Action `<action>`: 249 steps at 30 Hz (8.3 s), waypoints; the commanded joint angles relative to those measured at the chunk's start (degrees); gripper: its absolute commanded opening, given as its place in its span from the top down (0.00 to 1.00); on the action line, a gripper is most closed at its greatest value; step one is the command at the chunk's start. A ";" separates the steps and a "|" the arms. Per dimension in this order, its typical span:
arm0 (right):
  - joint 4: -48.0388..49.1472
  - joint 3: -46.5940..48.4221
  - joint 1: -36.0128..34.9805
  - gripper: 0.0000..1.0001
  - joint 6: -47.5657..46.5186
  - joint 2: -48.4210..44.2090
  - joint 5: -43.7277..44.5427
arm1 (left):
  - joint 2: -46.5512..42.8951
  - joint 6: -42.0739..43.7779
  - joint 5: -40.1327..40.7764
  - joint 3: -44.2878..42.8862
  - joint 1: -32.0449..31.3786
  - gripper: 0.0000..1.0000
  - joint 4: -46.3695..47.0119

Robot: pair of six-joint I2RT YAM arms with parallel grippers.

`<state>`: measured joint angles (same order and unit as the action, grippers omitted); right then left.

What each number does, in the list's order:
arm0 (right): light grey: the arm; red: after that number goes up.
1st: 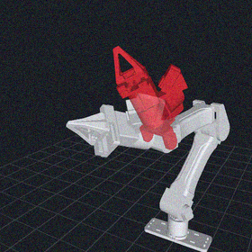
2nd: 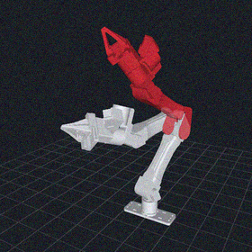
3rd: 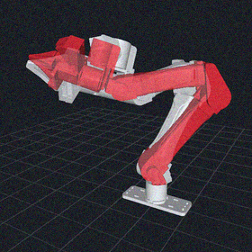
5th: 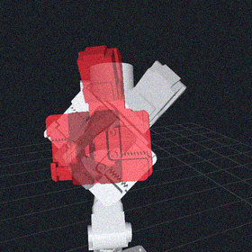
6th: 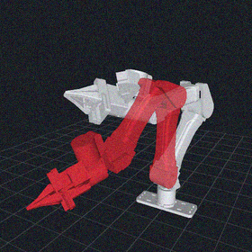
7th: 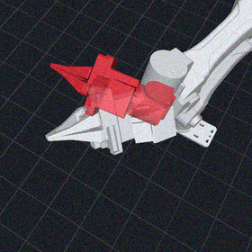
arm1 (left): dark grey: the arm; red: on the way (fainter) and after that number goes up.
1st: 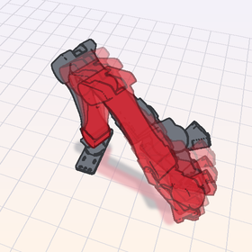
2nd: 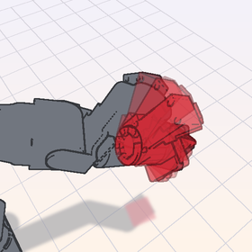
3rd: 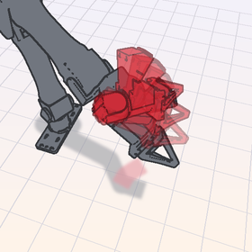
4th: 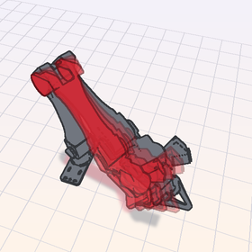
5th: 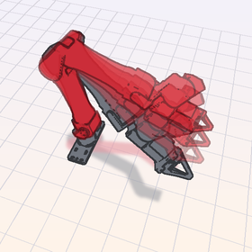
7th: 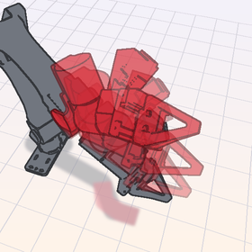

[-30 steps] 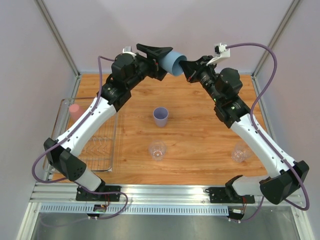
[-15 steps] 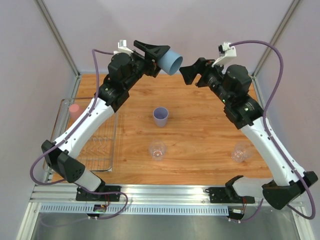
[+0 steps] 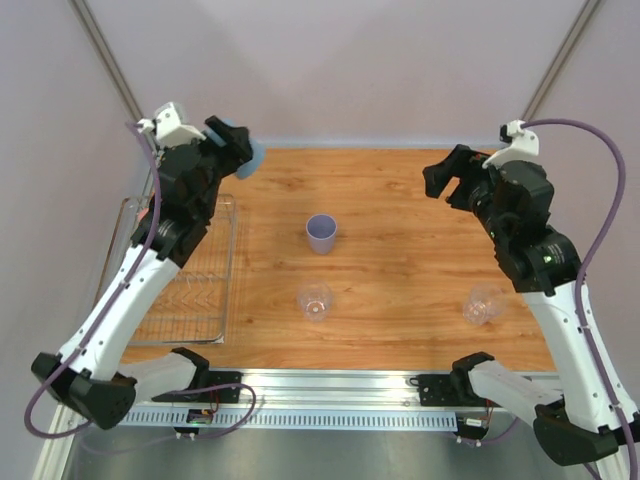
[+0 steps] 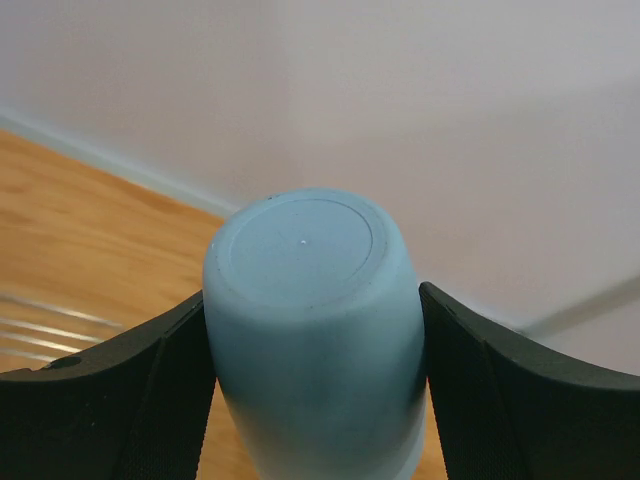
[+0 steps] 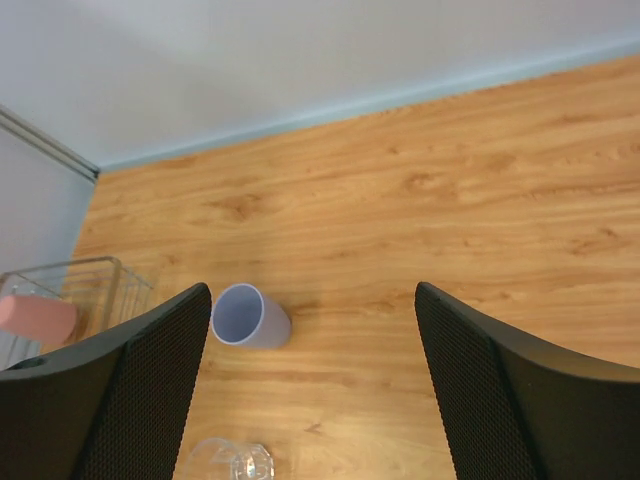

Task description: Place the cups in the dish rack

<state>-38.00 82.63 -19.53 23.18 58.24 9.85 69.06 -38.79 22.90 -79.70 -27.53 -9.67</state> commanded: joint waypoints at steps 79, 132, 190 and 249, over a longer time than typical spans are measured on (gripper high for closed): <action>6.45 -8.63 11.27 0.12 0.37 11.63 -0.27 | 17.25 33.33 -2.42 36.63 30.34 0.62 33.57; 7.15 -7.84 11.27 0.14 0.64 12.95 -3.52 | 17.87 32.98 -4.53 35.67 30.60 0.13 36.39; 34.72 -0.10 -15.45 0.99 6.88 35.03 -8.87 | -14.75 -15.13 -34.19 10.10 17.16 0.00 -17.68; 12.09 2.54 -4.74 0.14 4.94 13.94 -7.04 | 5.93 -20.76 -20.11 -7.31 13.90 0.69 3.64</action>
<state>-14.37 86.04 -26.37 27.27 77.73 -0.12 79.50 -76.07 -1.19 -83.48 -14.79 -3.55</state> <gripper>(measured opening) 0.853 0.745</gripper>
